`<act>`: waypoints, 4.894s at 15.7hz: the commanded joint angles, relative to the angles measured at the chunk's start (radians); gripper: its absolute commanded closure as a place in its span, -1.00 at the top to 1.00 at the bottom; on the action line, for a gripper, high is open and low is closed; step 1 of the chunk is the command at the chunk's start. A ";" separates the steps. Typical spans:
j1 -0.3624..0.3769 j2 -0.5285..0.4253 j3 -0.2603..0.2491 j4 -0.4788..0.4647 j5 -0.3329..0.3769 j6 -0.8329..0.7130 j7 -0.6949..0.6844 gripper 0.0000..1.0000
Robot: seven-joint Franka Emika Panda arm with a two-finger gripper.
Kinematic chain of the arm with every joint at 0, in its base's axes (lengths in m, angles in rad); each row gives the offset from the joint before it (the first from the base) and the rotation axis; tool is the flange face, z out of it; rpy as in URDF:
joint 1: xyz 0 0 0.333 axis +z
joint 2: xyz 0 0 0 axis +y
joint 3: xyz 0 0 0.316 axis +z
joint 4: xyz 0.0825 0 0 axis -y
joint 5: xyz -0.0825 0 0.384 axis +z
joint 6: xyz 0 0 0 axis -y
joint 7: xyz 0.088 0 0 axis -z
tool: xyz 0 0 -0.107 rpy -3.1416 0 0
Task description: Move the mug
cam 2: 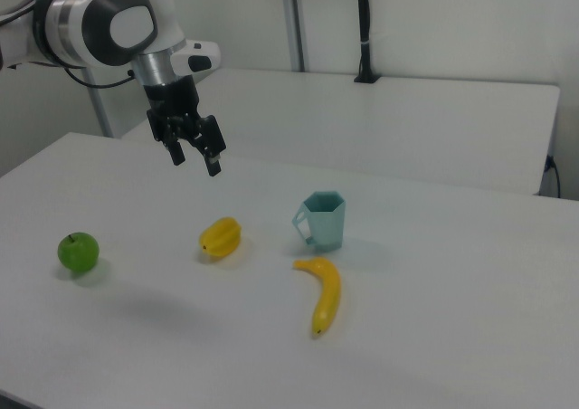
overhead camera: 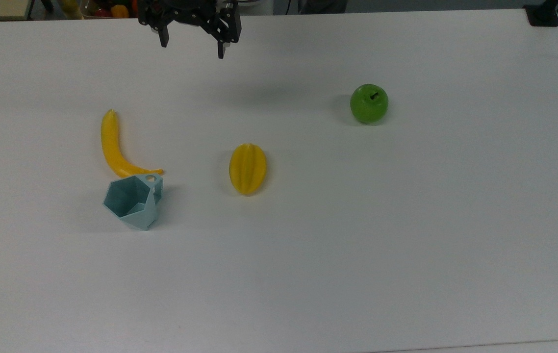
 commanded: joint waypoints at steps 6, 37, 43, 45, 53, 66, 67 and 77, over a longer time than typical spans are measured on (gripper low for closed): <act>0.003 -0.012 -0.007 -0.017 -0.010 -0.002 -0.029 1.00; -0.106 0.434 -0.018 -0.042 -0.206 0.745 0.606 -0.42; -0.106 0.433 -0.018 -0.045 -0.229 0.744 0.606 -0.79; -0.105 0.428 -0.018 -0.046 -0.237 0.744 0.604 -0.84; -0.031 0.071 -0.006 -0.374 -0.258 0.629 0.595 -0.84; 0.234 -0.088 -0.001 -0.549 -0.245 0.371 0.479 -0.84; 0.256 -0.110 -0.001 -0.566 -0.240 0.357 0.462 -0.84; 0.360 -0.063 0.000 -0.559 -0.234 0.386 0.331 -0.72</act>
